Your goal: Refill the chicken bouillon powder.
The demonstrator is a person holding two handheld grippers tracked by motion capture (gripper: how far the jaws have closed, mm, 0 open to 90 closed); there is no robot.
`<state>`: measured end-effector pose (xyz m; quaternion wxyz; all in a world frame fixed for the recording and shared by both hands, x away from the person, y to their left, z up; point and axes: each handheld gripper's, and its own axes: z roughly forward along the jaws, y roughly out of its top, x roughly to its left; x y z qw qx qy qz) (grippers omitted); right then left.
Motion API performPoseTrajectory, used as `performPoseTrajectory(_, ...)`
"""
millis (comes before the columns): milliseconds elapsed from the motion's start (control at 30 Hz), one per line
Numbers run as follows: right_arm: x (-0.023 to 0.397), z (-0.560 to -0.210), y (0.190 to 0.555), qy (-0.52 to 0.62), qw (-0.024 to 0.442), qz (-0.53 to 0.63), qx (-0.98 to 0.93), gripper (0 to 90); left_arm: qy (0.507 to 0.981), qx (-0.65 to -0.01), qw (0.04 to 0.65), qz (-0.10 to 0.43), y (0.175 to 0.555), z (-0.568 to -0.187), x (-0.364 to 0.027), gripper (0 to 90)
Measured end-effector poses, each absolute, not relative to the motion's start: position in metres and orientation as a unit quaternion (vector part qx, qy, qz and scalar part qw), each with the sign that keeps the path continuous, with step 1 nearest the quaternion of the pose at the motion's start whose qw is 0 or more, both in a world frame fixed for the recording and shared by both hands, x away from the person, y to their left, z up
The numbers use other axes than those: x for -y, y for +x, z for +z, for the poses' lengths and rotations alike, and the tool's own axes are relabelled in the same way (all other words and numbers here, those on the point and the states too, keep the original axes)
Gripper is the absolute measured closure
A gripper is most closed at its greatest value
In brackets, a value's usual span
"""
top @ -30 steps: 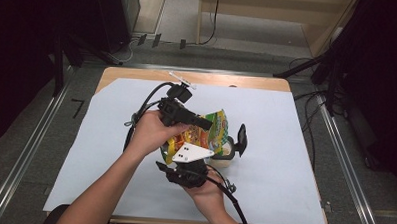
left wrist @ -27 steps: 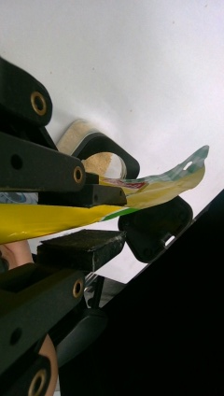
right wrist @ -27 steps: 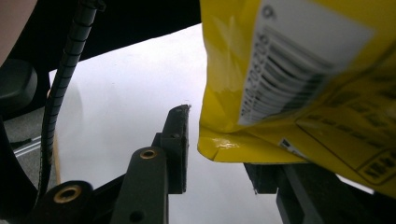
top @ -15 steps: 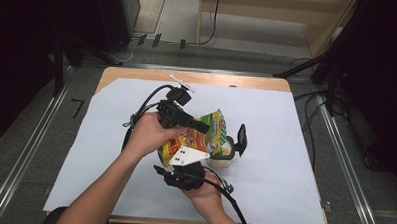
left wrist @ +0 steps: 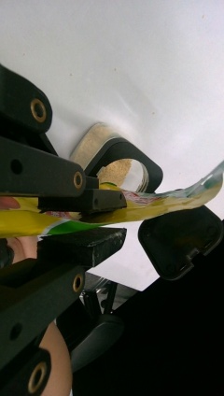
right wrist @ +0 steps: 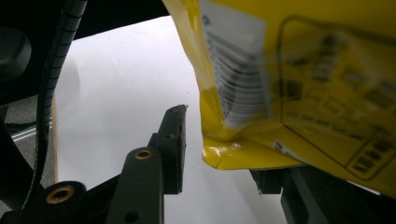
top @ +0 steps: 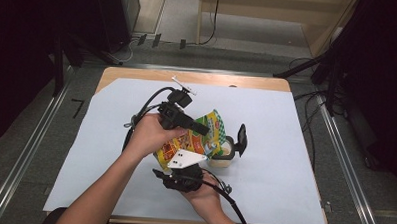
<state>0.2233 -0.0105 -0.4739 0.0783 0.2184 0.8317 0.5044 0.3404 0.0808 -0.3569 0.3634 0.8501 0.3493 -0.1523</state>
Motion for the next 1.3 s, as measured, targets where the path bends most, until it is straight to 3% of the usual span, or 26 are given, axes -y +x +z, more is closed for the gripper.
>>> performPoseTrajectory(400,0.010,-0.480,0.225,0.230,0.050,0.509,-0.828,52.9,0.854,-0.345,0.357,-0.155,0.342,-0.363,-0.079,82.8)
performPoseTrajectory(1300,0.012,-0.485,0.230,0.256,0.041,0.503,-0.825,50.4,0.861,-0.321,0.369,-0.138,0.341,-0.356,-0.086,86.7)
